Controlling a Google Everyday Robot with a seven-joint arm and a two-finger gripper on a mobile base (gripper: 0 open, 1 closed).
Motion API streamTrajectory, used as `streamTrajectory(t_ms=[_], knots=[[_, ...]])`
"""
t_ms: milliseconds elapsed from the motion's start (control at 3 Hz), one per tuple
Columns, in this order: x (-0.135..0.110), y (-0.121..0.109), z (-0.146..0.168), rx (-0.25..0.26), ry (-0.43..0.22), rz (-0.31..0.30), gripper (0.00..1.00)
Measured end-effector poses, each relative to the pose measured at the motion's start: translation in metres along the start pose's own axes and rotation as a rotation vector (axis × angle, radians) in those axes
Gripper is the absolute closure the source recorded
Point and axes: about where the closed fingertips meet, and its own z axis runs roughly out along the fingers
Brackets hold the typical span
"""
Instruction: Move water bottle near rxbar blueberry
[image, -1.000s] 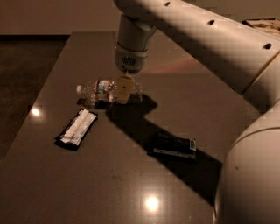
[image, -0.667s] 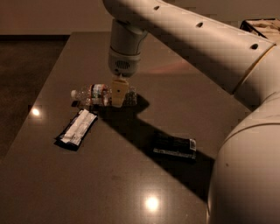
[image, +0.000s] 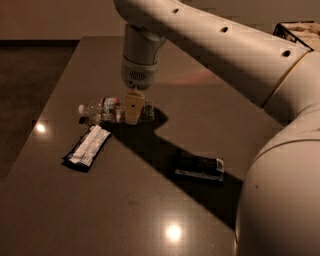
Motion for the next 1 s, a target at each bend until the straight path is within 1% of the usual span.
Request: streamTrajectory(t_ms=[333,667,1000], knots=[[-0.0013,-0.0009,0.0015,0.002,-0.003,-0.001,0.14],[-0.0027,-0.0019,0.0031,0.005,-0.006,-0.001,0.00],[-0.0027,-0.0019,0.0031,0.005,-0.006,-0.001,0.00]])
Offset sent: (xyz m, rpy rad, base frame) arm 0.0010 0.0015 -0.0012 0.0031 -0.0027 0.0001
